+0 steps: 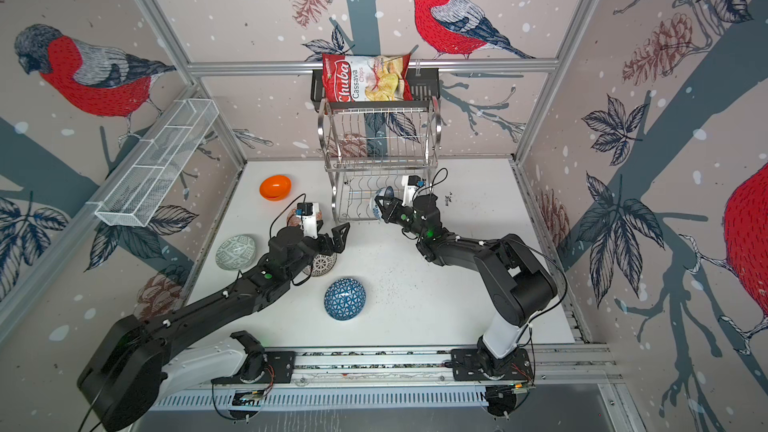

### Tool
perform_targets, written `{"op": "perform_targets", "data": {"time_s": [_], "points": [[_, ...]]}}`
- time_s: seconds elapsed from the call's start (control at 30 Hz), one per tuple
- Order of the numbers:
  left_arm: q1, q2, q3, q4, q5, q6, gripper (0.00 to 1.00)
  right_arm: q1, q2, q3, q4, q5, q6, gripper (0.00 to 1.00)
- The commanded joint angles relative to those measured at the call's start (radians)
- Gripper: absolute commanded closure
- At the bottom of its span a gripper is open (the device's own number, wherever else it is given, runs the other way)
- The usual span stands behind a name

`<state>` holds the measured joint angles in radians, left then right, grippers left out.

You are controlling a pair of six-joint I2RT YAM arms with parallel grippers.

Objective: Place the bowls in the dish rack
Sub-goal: 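Carry the floral bowl with the right gripper into the rack's lower tier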

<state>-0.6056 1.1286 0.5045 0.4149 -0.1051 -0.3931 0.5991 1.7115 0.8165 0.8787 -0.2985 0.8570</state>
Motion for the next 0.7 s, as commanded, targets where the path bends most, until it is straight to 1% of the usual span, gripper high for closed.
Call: {"op": "perform_targets", "data": {"time_s": [0.0, 0.27, 0.4, 0.57, 0.67], "points": [[0.003, 0.001, -0.003, 0.049, 0.005, -0.007, 0.02, -0.002, 0.037, 0.029, 0.13, -0.037, 0.041, 1.0], [0.009, 0.002, -0.005, 0.057, 0.01, -0.009, 0.02, -0.008, 0.138, 0.107, 0.186, -0.069, 0.087, 1.0], [0.011, 0.002, -0.003, 0.057, 0.015, -0.01, 0.02, -0.015, 0.191, 0.13, 0.248, -0.087, 0.124, 1.0], [0.016, 0.011, -0.003, 0.054, -0.009, -0.01, 0.02, -0.017, 0.243, 0.183, 0.263, -0.098, 0.15, 1.0], [0.03, 0.021, -0.004, 0.064, 0.005, -0.024, 0.02, -0.017, 0.266, 0.215, 0.274, -0.106, 0.174, 1.0]]}}
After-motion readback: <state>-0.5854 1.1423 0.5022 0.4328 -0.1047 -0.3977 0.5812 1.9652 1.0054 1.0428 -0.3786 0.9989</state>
